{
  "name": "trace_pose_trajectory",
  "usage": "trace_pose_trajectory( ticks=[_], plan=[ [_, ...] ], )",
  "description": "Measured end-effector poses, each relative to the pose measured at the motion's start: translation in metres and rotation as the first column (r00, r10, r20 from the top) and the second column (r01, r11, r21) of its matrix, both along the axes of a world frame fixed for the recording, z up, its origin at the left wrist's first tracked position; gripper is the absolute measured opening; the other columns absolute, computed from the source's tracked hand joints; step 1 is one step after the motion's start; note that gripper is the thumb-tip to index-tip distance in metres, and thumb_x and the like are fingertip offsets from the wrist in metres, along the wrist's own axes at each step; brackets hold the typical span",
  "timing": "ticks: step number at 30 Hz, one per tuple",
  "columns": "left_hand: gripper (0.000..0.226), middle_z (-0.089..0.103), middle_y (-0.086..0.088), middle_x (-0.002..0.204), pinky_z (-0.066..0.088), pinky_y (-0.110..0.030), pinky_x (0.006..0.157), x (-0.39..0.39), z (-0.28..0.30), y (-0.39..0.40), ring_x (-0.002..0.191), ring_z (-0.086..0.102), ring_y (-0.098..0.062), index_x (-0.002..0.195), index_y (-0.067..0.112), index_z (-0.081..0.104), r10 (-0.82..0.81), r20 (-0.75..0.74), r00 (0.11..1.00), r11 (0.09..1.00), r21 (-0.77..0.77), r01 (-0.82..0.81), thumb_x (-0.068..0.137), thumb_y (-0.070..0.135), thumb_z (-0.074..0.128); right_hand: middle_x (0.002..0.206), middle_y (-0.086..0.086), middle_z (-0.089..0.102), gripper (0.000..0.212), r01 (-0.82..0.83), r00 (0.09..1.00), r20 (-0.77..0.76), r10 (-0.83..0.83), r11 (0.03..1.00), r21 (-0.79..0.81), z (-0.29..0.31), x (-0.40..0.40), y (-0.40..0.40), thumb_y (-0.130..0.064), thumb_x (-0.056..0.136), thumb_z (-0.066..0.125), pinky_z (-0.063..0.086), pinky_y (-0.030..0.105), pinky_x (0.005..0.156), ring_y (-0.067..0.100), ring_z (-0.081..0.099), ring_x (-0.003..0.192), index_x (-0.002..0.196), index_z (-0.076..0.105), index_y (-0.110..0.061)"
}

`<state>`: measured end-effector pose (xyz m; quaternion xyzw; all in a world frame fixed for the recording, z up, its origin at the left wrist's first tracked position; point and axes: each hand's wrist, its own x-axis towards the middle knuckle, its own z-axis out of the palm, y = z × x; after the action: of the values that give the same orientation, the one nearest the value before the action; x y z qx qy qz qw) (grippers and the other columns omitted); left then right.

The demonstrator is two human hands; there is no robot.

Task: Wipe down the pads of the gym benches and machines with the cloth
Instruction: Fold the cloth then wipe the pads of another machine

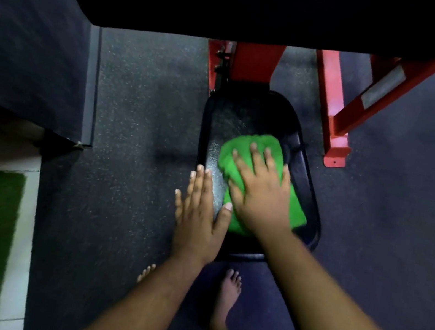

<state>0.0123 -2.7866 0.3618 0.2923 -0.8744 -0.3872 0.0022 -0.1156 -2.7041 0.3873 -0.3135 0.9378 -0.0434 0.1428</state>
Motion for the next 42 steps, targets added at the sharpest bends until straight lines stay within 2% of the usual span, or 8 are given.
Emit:
trace_pose_trajectory(
  ticks=[4,12,17,21,26,32,37,42],
  plan=[
    [0.073,-0.004,0.011,0.169,-0.001,-0.046,0.127,0.0,-0.002,-0.01,0.154,-0.009,-0.003,0.157,0.027,-0.004,0.014,-0.061,0.998,0.99,0.14,-0.006,0.096,0.06,0.016,0.168,-0.001,0.024,0.063,-0.027,0.999,0.043,0.025,0.999,0.038,0.005,0.04,0.025,-0.062,0.095,0.033,0.018,0.068,0.118,0.029,0.02,0.155,0.155,0.032,-0.043],
    [0.068,-0.002,0.012,0.169,0.002,-0.038,0.126,0.009,-0.007,-0.017,0.154,-0.001,0.0,0.158,0.027,-0.002,0.067,-0.217,0.974,0.952,0.306,0.002,0.1,0.049,0.027,0.169,-0.001,0.018,0.058,0.11,0.992,0.052,-0.113,0.992,0.066,-0.015,-0.102,-0.121,-0.057,0.1,0.037,-0.002,0.071,0.118,0.028,0.006,0.157,0.156,0.028,-0.045],
    [0.073,0.004,0.01,0.168,0.015,-0.038,0.128,0.019,0.001,-0.034,0.155,0.013,-0.007,0.157,0.032,0.003,0.29,-0.175,0.941,0.815,0.56,-0.146,0.095,0.053,0.033,0.162,-0.007,0.036,0.053,-0.334,0.943,0.021,0.333,0.94,0.07,-0.006,-0.022,-0.078,-0.054,0.089,0.042,0.01,0.069,0.119,0.024,0.021,0.154,0.14,0.056,-0.045],
    [0.08,0.004,0.004,0.169,0.006,-0.012,0.12,0.043,0.023,-0.046,0.155,0.007,-0.006,0.161,0.019,0.006,0.18,-0.008,0.984,0.856,0.495,-0.153,0.095,0.053,0.033,0.16,-0.008,0.041,0.058,-0.469,0.88,0.107,0.463,0.882,0.044,0.007,0.05,-0.018,-0.053,0.084,0.038,0.014,0.069,0.117,0.025,0.028,0.152,0.138,0.058,-0.041],
    [0.065,0.002,0.005,0.17,0.005,-0.022,0.119,0.07,0.056,-0.047,0.154,0.004,-0.006,0.162,0.024,0.006,-0.039,0.145,0.989,0.892,0.451,-0.031,0.108,0.04,0.038,0.157,-0.011,0.044,0.051,-0.54,0.831,0.205,0.517,0.839,0.073,0.031,0.093,0.056,-0.042,0.079,0.057,0.029,0.062,0.115,0.021,0.041,0.146,0.13,0.062,-0.047],
    [0.067,0.009,0.002,0.17,0.008,-0.018,0.114,0.076,0.121,-0.042,0.155,0.011,-0.011,0.162,0.02,0.014,-0.261,0.174,0.95,0.887,0.433,0.164,0.106,0.046,0.039,0.149,-0.003,0.056,0.051,0.052,0.982,0.186,-0.035,0.995,-0.084,0.114,0.102,0.082,-0.04,0.082,0.045,0.041,0.046,0.107,0.023,0.055,0.134,0.127,0.069,-0.035],
    [0.063,0.051,0.002,0.149,0.034,-0.017,0.11,0.057,0.201,-0.011,0.138,0.047,-0.013,0.15,0.019,0.045,-0.327,0.078,0.942,0.748,0.631,0.207,0.099,0.055,0.053,0.149,-0.002,0.055,0.056,0.35,0.932,0.239,-0.272,0.846,-0.402,0.199,0.134,0.079,-0.034,0.079,0.045,0.04,0.045,0.113,0.016,0.05,0.138,0.131,0.066,-0.034],
    [0.018,0.07,0.008,0.107,0.05,-0.026,0.096,0.052,0.283,0.024,0.104,0.062,-0.008,0.11,0.028,0.062,-0.36,-0.154,0.92,0.653,0.662,0.367,0.099,0.013,0.063,0.148,0.001,0.056,0.053,0.441,0.897,0.321,-0.304,0.656,-0.612,0.268,0.172,0.107,-0.009,0.085,0.056,0.04,0.035,0.117,0.008,0.05,0.138,0.135,0.066,-0.024]
  ],
)
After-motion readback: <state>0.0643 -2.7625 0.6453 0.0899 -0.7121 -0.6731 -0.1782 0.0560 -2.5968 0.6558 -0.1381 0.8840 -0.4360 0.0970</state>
